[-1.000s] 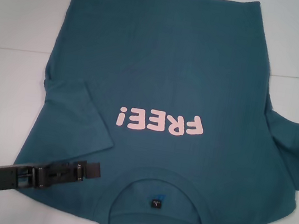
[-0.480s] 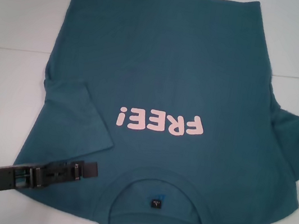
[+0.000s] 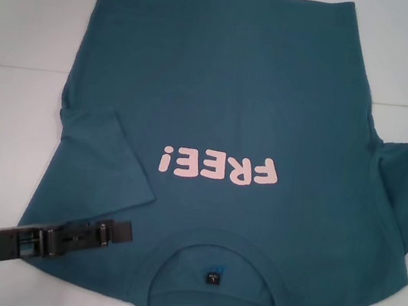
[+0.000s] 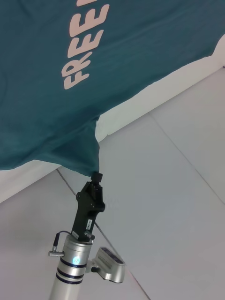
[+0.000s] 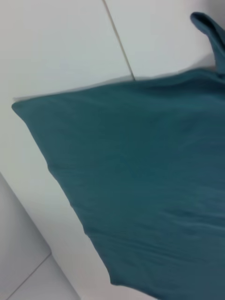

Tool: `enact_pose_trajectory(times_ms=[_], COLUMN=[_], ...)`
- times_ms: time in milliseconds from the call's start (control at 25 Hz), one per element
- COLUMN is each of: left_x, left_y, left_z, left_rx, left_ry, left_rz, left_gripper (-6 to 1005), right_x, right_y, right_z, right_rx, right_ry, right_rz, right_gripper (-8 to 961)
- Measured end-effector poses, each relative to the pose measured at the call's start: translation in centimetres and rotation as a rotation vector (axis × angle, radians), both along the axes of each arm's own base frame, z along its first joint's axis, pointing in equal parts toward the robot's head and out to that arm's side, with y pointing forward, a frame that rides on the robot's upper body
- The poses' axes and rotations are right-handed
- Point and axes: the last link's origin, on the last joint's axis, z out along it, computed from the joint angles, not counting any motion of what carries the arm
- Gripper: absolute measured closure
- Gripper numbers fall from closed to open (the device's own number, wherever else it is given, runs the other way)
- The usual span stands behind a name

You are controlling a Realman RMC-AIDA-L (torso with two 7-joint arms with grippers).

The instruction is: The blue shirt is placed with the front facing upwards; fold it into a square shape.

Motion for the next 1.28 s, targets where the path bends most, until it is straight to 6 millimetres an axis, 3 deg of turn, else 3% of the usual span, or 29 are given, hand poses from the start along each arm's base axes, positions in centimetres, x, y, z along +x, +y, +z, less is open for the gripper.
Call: enact_pose_trajectory(times_ms=[240,560,760,1280], left_x=[0.0,-0.1,-0.1,-0.4], left_y=[-0.1,-0.1,-0.1,0.0], left_z=[0.1,-0.2,-0.2,0.2], left_rx=[0.002,-0.003,-0.003,0.020], left_ry=[-0.007,-0.013,-0.013,-0.023], left_rz=[0.004,0.012,0.010,0.032], left_gripper=[155,156,155,156], right_x=[-1.3,-1.3,-2.0,-5.4], right_y=[0.3,0.4,0.4,0.3], right_z=[1.0,1.9,1.1,-3.2], right_rx=[-0.006,0.015,-0.029,-0.242], right_ry=[0.005,-0.003,0.004,-0.007], right_rz=[0.023,0.016,0.038,0.126], right_gripper=[947,947,946,946])
